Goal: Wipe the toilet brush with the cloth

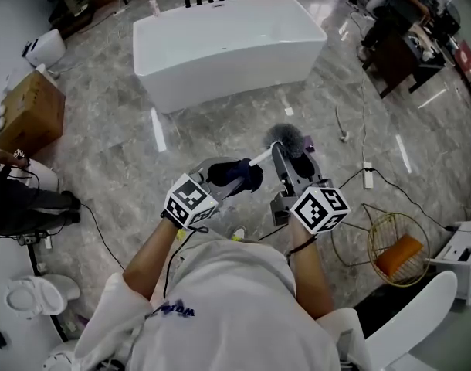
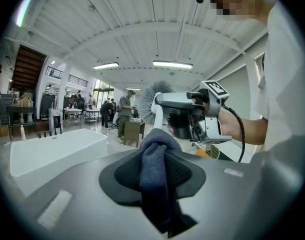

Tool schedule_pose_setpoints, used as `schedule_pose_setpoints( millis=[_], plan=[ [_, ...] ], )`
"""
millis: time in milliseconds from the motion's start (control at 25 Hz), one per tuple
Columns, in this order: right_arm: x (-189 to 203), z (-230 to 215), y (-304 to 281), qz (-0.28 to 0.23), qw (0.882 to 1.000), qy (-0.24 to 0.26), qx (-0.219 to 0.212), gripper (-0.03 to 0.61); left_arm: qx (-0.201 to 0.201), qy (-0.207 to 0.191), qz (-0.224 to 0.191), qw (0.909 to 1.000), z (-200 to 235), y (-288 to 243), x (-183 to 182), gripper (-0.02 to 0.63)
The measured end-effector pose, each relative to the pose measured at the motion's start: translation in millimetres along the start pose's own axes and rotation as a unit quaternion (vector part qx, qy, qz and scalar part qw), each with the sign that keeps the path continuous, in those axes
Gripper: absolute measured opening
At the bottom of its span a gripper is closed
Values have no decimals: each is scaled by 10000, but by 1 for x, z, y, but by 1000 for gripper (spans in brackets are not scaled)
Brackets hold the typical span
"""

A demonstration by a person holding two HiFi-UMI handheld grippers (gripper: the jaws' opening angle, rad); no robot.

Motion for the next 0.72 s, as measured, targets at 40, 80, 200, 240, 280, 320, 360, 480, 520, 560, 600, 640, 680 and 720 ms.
schedule_pose_setpoints(
  millis=[40, 80, 200, 240, 280, 320, 360, 480, 520, 560, 600, 640, 680, 720],
  plan=[
    [1, -2, 0, 12, 10000, -75, -13, 193, 48, -50, 28, 10000, 0, 1, -1, 100],
    [1, -3, 0, 20, 9999, -154, -22, 193, 75, -85, 45, 9999, 0, 1, -2, 100],
    [2, -6, 2, 28, 9995, -325, -22, 192, 106, -136, 76, 9998, -2, 0, -5, 101],
    [3, -6, 3, 34, 9994, -334, -6, 192, 106, -170, 109, 9997, -2, -1, -5, 101],
    [4, -6, 3, 44, 9995, -327, 15, 190, 111, -197, 143, 9996, -2, -3, -5, 101],
    [5, -5, 3, 59, 9995, -317, 33, 190, 126, -197, 167, 9996, -2, -5, -4, 101],
    [7, -4, 2, 77, 9995, -311, 45, 189, 147, -177, 183, 9996, -2, -6, -4, 101],
    [9, -4, 0, 110, 9995, -284, 85, 187, 105, -173, 286, 9994, -1, -11, -5, 101],
    [10, -4, -1, 114, 9995, -271, 110, 187, 72, -199, 326, 9992, -1, -13, -6, 101],
    [12, -3, -1, 120, 9995, -268, 137, 187, 54, -213, 346, 9992, -1, -14, -6, 101],
    [15, -3, -1, 135, 9994, -278, 159, 187, 55, -209, 347, 9992, -1, -15, -5, 100],
    [18, -2, -2, 159, 9993, -298, 173, 187, 70, -191, 335, 9992, -1, -15, -6, 100],
    [22, -1, -3, 191, 9991, -321, 178, 187, 94, -168, 316, 9993, -1, -15, -6, 101],
    [27, -1, -4, 226, 9990, -341, 175, 187, 120, -145, 293, 9994, -1, -16, -7, 100]
  ],
)
Point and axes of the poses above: the fingertips, and each gripper's own axes: y backward along the fingers, z to its left, x out of its underside, the point moved 8 cm from there along y, backward along the fingers
